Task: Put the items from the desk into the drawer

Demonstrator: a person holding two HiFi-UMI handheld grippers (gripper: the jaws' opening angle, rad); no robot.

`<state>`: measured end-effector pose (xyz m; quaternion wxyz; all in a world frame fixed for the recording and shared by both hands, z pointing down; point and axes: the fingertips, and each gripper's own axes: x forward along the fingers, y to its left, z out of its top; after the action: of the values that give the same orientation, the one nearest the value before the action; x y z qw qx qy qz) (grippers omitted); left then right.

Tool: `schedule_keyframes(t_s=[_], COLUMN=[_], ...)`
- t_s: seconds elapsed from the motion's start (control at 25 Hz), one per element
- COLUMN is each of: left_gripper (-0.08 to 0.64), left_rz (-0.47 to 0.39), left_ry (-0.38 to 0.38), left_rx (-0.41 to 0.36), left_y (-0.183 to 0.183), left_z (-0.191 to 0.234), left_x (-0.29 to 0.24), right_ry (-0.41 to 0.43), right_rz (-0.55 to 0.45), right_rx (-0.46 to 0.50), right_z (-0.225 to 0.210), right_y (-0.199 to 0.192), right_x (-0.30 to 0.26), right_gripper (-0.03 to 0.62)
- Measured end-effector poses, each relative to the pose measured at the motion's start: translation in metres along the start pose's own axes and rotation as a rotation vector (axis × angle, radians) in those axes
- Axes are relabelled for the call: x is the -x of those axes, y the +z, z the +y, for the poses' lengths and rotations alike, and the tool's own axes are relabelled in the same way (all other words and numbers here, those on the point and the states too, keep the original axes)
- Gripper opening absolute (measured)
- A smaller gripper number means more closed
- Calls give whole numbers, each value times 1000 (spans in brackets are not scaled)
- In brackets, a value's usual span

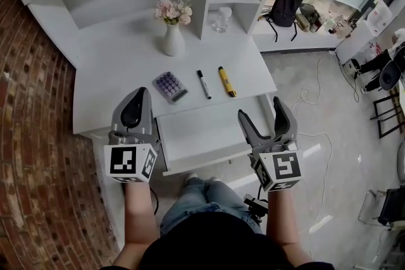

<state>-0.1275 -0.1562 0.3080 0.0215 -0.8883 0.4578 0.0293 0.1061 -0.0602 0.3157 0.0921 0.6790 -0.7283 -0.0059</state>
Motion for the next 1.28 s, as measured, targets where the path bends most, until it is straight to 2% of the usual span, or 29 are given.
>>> schedule_keyframes(t_s=[0.44,0.72,0.92,1.28], left_gripper=[-2,-2,-2,-2], left_rz=[38,54,71,113], left_ry=[4,25,59,104], left_rx=[3,-16,-16,-7], left_y=[-17,-20,-27,-47], left_z=[1,5,13,31], left_x=[-14,-50,-77,-112], right_ry=[20,64,72,91], right_rz=[34,38,55,190], right_rx=[-67,-127,-132,-128], right_z=[-12,-38,-60,-81], right_y=[-11,-14,-19,-53], right_x=[-19,-57,-96,-158], right_gripper=[374,350,331,324])
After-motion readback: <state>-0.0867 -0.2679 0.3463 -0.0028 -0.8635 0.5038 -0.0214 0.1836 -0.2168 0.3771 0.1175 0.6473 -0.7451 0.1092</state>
